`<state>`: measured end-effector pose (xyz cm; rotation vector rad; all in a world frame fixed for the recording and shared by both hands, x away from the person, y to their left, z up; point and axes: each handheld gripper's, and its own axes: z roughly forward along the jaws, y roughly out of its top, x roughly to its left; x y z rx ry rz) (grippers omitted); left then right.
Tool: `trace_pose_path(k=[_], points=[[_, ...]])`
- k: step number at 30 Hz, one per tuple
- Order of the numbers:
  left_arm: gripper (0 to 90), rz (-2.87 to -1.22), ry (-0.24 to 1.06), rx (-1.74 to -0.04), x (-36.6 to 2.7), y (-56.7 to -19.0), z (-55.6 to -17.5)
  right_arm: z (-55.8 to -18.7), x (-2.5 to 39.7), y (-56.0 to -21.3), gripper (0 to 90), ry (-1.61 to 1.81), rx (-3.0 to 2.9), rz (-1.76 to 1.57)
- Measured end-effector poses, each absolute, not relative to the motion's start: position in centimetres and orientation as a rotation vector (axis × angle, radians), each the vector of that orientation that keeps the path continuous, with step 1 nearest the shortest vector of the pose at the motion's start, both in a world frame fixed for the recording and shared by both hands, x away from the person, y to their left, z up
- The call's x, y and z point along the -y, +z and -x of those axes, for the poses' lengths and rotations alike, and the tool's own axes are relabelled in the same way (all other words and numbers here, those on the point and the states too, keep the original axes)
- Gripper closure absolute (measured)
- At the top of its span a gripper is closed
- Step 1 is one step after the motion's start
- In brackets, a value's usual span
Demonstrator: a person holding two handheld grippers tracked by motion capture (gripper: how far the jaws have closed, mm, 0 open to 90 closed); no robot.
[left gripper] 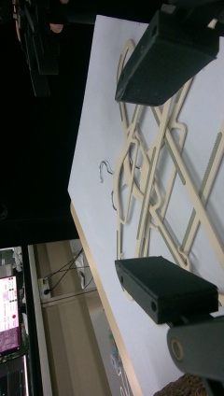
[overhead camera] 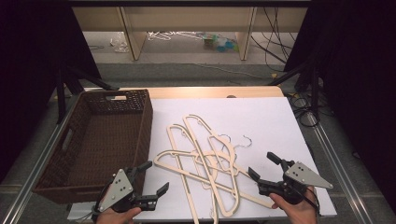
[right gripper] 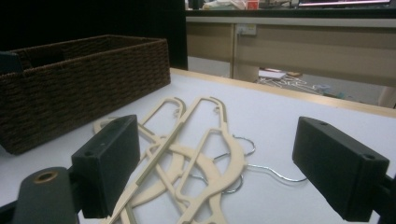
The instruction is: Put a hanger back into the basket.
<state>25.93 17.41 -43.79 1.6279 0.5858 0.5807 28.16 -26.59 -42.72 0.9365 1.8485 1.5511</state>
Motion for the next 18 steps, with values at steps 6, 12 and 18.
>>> trace_pose_path(k=[6,12,18], points=[[15.9,-1.624,0.578,-0.590,-17.38,-43.81,-25.95,-28.23,26.53,-42.87,16.0,1.536,-1.884,-0.944],[15.9,-1.623,0.584,-0.592,-17.47,-43.77,-25.96,-28.35,26.51,-43.05,16.2,1.499,-1.926,-0.974],[15.9,-1.637,0.579,-0.594,-17.47,-43.87,-26.09,-29.06,26.13,-43.25,21.8,1.416,-2.046,-1.031]])
